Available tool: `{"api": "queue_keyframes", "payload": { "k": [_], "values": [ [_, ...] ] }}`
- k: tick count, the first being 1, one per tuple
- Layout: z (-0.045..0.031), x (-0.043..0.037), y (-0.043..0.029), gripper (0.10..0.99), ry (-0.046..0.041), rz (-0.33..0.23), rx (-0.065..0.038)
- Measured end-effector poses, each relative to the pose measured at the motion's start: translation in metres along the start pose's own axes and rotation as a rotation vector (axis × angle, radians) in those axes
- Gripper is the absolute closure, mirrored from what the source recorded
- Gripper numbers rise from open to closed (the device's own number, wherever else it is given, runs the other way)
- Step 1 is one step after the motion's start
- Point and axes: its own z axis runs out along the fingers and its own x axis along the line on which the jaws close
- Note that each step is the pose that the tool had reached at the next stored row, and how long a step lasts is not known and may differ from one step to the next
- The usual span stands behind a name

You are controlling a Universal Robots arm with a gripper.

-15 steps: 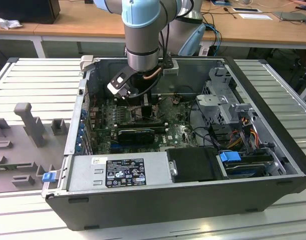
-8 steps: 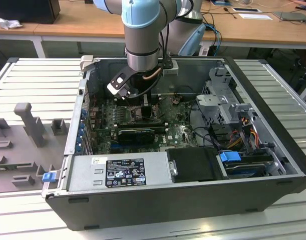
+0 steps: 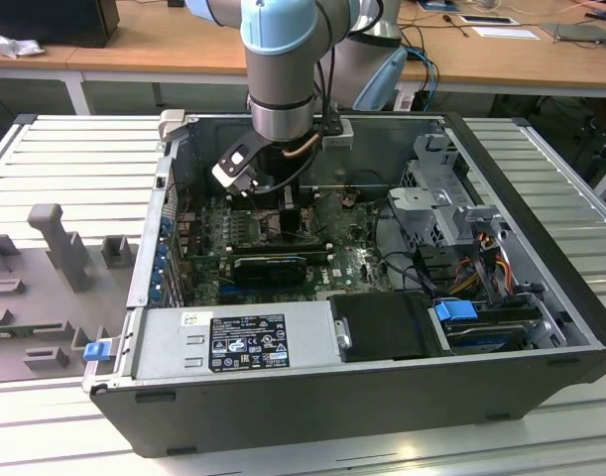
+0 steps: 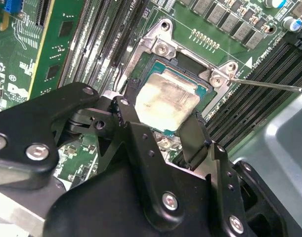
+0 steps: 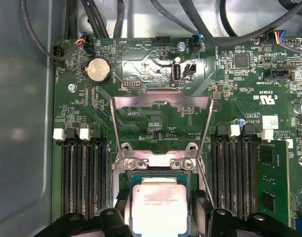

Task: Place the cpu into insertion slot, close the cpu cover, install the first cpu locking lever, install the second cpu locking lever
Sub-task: 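Place the cpu into insertion slot, then close the cpu cover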

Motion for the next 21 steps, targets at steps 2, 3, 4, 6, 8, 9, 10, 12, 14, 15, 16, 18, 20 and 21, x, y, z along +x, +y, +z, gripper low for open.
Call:
{"api": "queue_keyframes", "payload": {
  "k": [2,3,4,6,8,9,10,12,14,15,16,18,20,21],
  "values": [
    [-0.0093,0.0002,0.0012,0.490,0.0000,0.000,0.004],
    [-0.0116,0.0003,0.0018,0.624,0.0000,0.000,0.008],
    [-0.0130,0.0003,0.0022,0.682,-0.0001,0.000,0.010],
    [-0.0149,0.0003,0.0028,0.863,-0.0002,0.000,0.015],
    [-0.0160,0.0003,0.0030,0.925,-0.0002,0.000,0.016],
    [-0.0181,0.0004,0.0031,0.980,-0.0002,0.000,0.017],
    [-0.0194,0.0004,0.0032,0.980,-0.0002,0.000,0.017],
    [-0.0231,0.0005,0.0035,0.980,-0.0003,0.000,0.017],
    [-0.0249,0.0005,0.0037,0.980,-0.0002,0.000,0.017],
    [-0.0261,0.0005,0.0038,0.980,-0.0002,0.000,0.017],
    [-0.0268,0.0006,0.0040,0.980,0.0002,0.000,0.017],
    [-0.0265,-0.0002,0.0086,0.980,0.0004,0.001,0.020],
    [-0.0265,-0.0010,0.0092,0.980,0.0005,0.001,0.020],
    [-0.0264,-0.0010,0.0095,0.980,0.0005,0.001,0.020]
  ]
}}
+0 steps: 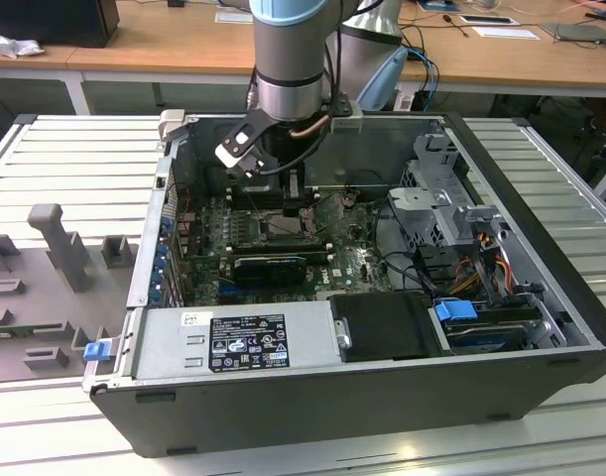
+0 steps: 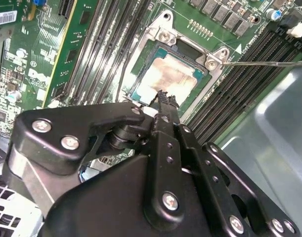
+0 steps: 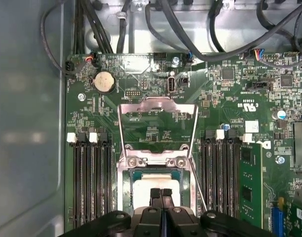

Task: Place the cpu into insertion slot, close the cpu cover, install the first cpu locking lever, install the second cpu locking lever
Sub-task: 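Close the cpu cover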

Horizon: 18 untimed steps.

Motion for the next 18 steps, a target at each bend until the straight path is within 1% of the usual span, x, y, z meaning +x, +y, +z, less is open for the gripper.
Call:
{"api": "queue_keyframes", "payload": {
  "k": [2,4,6,7,8,9,10,12,18],
  "values": [
    [-0.0002,-0.0001,0.0001,0.980,0.0003,0.000,0.000],
    [-0.0031,0.0000,0.0003,0.980,0.0005,0.000,0.000],
    [-0.0089,0.0001,0.0007,0.980,0.0005,0.000,0.000],
    [-0.0150,0.0003,0.0012,0.980,0.0004,0.000,0.000],
    [-0.0181,0.0003,0.0018,0.980,-0.0031,0.001,0.000],
    [-0.0182,0.0004,0.0028,0.980,-0.0053,0.001,0.000],
    [-0.0182,0.0003,0.0040,0.980,-0.0057,0.002,0.000],
    [-0.0181,0.0003,0.0071,0.980,-0.0059,0.002,0.000],
    [-0.0177,0.0005,0.0123,0.980,-0.0058,0.002,0.000]
  ]
}}
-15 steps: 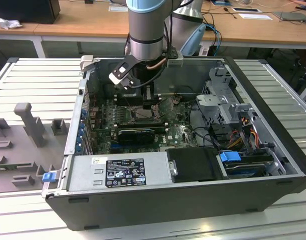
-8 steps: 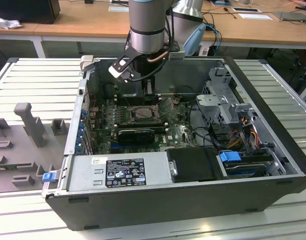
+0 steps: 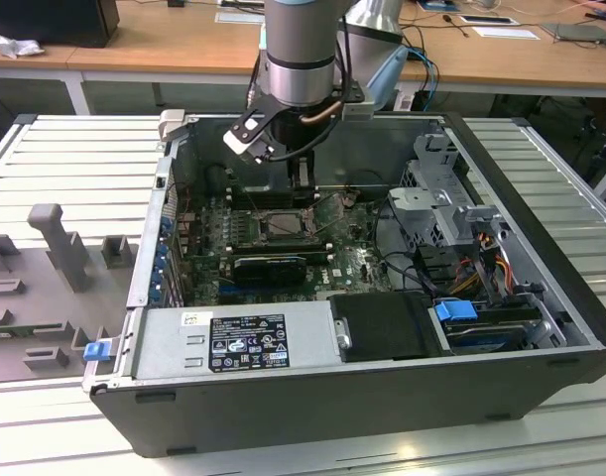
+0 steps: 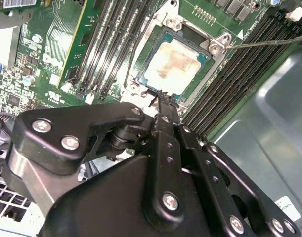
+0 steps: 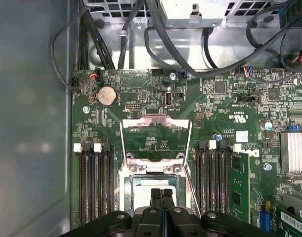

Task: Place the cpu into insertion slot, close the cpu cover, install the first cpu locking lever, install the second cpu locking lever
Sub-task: 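Close the cpu cover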

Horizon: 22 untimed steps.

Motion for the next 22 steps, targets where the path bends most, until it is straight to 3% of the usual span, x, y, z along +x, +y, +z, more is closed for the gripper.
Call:
{"api": "queue_keyframes", "payload": {
  "k": [5,8,11,15,18,20,21,22],
  "values": [
    [-0.0007,0.0001,0.0035,0.980,-0.0002,0.000,0.000],
    [-0.0098,0.0002,0.0041,0.980,0.0000,0.000,0.000],
    [-0.0141,0.0003,0.0054,0.980,0.0003,0.000,0.001],
    [-0.0147,0.0004,0.0154,0.980,-0.0002,0.000,0.003],
    [-0.0233,0.0007,0.0182,0.980,0.0003,0.000,0.004],
    [-0.0230,0.0007,0.0244,0.980,0.0005,0.000,0.006],
    [-0.0225,0.0009,0.0336,0.980,0.0006,0.000,0.007],
    [-0.0224,0.0010,0.0353,0.980,0.0006,0.000,0.006]
  ]
}}
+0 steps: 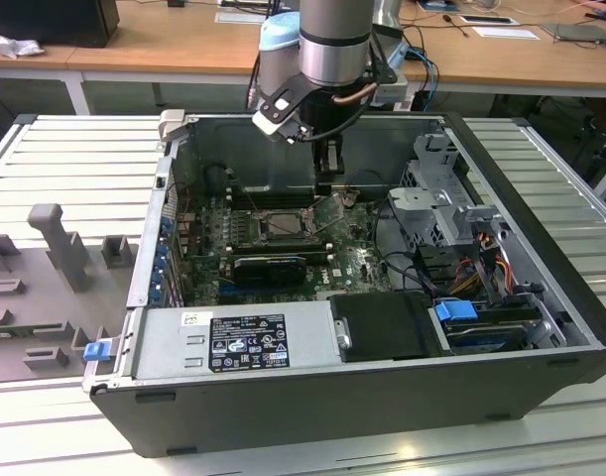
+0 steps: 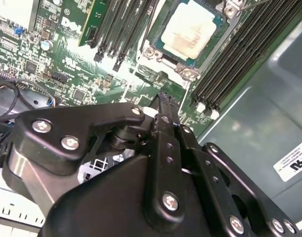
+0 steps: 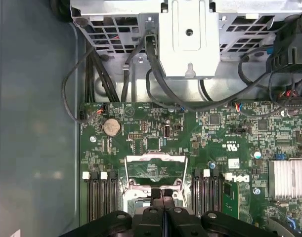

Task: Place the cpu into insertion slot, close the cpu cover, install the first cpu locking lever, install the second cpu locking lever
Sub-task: 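Close the cpu cover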

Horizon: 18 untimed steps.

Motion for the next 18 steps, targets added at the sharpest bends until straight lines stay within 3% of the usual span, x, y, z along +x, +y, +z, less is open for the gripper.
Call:
{"api": "queue_keyframes", "payload": {
  "k": [9,18],
  "values": [
    [0.0005,0.0001,0.0072,0.980,0.0000,0.000,0.000],
    [0.0005,0.0002,0.0088,0.980,0.0000,0.000,0.000]
  ]
}}
